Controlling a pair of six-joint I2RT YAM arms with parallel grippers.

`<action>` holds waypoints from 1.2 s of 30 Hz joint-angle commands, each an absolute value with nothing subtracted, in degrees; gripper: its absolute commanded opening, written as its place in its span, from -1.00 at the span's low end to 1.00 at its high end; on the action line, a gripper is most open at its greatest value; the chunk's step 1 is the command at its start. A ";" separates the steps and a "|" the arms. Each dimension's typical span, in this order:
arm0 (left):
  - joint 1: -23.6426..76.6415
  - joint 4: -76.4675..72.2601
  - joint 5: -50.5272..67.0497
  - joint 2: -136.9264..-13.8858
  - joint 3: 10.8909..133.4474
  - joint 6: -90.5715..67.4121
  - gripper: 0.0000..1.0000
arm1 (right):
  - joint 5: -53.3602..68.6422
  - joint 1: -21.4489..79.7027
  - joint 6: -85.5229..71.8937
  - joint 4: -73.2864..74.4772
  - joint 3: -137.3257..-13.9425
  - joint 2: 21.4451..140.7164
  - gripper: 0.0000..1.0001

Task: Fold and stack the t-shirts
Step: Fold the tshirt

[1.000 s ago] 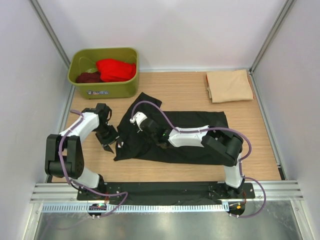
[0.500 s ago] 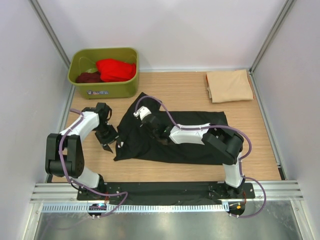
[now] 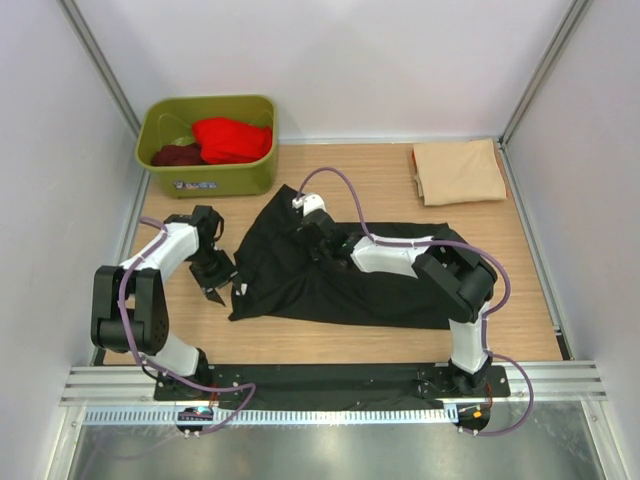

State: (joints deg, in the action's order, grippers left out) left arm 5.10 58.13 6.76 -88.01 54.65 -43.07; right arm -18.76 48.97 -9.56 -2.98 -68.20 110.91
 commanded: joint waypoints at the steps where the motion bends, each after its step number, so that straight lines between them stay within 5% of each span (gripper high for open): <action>1: 4.75 58.36 5.54 -88.24 55.72 -43.59 0.00 | -19.25 49.31 -13.09 -4.75 -67.50 107.32 -0.98; 18: 4.57 59.50 0.79 -90.18 58.45 -41.13 0.01 | -17.76 46.32 -32.25 -2.29 -64.16 104.68 -0.98; 19: 4.66 59.68 0.79 -89.65 58.53 -40.96 0.01 | -17.49 46.14 -32.86 -0.37 -64.77 104.59 -0.95; 22: 4.66 57.67 3.33 -88.77 58.80 -39.12 0.01 | -16.97 45.70 -33.84 1.49 -65.83 103.45 -0.44; 26: 4.75 52.30 10.71 -87.54 59.06 -37.44 0.02 | -10.49 45.35 -29.45 -1.23 -67.14 103.09 -0.12; 36: 5.71 48.52 14.94 -90.61 60.82 -35.16 0.01 | 3.50 42.19 -22.42 -0.35 -75.40 111.62 0.04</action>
State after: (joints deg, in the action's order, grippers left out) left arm 5.28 50.89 12.60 -89.73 59.22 -37.06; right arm -1.69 42.81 -25.82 0.78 -72.62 109.47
